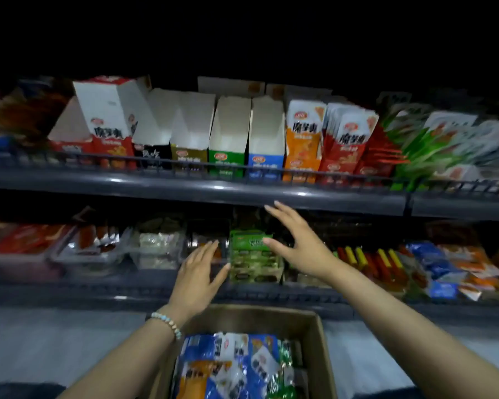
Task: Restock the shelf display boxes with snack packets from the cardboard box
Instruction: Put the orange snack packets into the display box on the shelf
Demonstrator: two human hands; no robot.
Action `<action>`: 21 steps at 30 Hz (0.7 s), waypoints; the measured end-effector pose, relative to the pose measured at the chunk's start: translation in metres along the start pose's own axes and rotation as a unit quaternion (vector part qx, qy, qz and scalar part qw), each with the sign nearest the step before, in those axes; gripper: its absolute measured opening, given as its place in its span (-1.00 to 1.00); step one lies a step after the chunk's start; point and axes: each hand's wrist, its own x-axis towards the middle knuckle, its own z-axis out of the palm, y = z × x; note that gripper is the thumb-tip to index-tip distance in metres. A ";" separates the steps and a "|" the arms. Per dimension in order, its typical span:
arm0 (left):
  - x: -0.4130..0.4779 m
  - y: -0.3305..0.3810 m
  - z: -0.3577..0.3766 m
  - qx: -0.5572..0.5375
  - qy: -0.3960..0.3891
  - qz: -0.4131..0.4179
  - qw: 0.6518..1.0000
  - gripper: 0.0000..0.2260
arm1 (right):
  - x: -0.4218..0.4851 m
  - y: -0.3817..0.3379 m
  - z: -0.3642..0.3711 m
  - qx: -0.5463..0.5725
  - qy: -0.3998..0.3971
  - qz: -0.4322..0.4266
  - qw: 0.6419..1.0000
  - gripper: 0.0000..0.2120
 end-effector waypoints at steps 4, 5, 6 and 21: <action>-0.037 -0.049 0.023 0.020 -0.047 -0.070 0.996 -0.40 | -0.034 0.034 0.081 0.009 -0.134 0.067 0.989 -0.33; -0.044 -0.059 0.027 0.017 -0.056 -0.091 0.994 -0.41 | -0.041 0.039 0.097 0.016 -0.163 0.088 0.982 -0.33; -0.050 -0.069 0.030 0.013 -0.063 -0.115 0.991 -0.43 | -0.047 0.045 0.112 0.024 -0.188 0.111 0.976 -0.33; -0.112 -0.158 0.080 -0.020 -0.150 -0.240 0.959 -0.47 | -0.106 0.093 0.290 0.217 -0.283 0.406 0.841 -0.52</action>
